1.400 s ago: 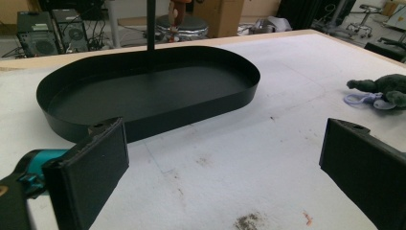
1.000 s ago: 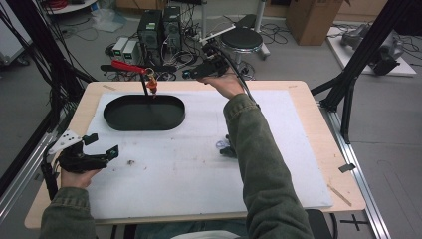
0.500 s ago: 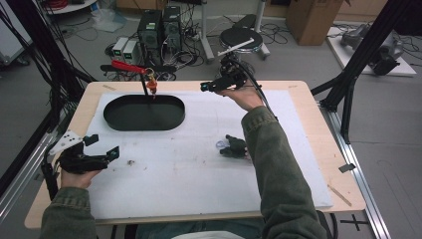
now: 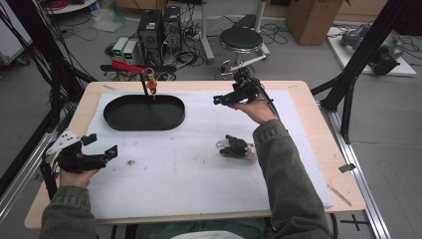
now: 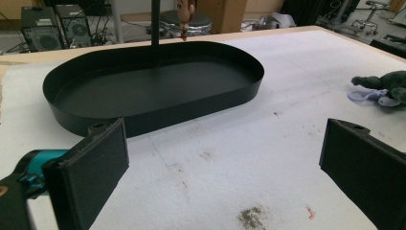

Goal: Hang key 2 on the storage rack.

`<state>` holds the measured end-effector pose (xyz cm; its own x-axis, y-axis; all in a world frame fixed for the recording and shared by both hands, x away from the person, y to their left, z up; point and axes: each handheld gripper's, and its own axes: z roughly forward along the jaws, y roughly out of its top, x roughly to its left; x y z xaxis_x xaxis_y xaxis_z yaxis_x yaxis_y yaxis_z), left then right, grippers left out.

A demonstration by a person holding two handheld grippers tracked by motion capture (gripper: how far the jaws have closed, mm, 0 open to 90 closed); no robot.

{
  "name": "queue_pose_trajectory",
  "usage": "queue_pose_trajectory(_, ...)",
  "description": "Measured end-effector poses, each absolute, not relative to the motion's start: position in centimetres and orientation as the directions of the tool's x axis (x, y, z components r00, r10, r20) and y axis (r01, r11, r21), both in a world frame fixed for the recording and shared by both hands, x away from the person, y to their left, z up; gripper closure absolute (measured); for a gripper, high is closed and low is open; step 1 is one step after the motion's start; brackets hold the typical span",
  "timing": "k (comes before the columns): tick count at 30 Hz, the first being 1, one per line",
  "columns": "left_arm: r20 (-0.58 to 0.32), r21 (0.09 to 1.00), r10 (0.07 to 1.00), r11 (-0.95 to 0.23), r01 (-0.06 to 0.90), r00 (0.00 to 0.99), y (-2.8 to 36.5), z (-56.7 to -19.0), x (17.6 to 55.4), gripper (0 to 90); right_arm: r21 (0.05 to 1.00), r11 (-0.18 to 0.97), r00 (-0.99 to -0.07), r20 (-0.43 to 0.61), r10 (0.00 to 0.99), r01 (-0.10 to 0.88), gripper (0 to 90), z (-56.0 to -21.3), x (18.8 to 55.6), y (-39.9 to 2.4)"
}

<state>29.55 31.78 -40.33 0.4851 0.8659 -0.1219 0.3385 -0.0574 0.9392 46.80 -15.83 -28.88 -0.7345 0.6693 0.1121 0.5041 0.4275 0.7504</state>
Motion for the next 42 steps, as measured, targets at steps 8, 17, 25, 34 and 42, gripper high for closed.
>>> queue_pose_trajectory(8,-0.121,0.935,0.866,-0.064,0.348,0.485,31.7,-40.3,29.6,3.3,0.692,0.475,-0.726,0.103,0.679,0.543,0.5,-30.8,45.8,-17.3)
queue_pose_trajectory(17,-0.120,0.934,0.868,-0.066,0.350,0.482,31.8,-40.3,29.5,3.2,0.670,0.489,-0.716,0.092,0.692,0.558,0.5,-31.8,44.6,-18.9)
queue_pose_trajectory(25,-0.123,0.936,0.869,-0.060,0.348,0.479,31.9,-40.3,29.5,3.2,0.640,0.540,-0.734,0.056,0.677,0.547,0.5,-33.0,43.1,-19.1)
queue_pose_trajectory(34,-0.123,0.937,0.872,-0.055,0.345,0.474,32.1,-40.3,29.4,3.2,0.599,0.588,-0.751,0.034,0.660,0.544,0.5,-34.9,42.0,-19.9)
queue_pose_trajectory(42,-0.124,0.937,0.871,-0.055,0.345,0.476,32.2,-40.3,29.5,3.2,0.559,0.613,-0.759,0.046,0.650,0.559,0.5,-36.9,41.3,-20.6)
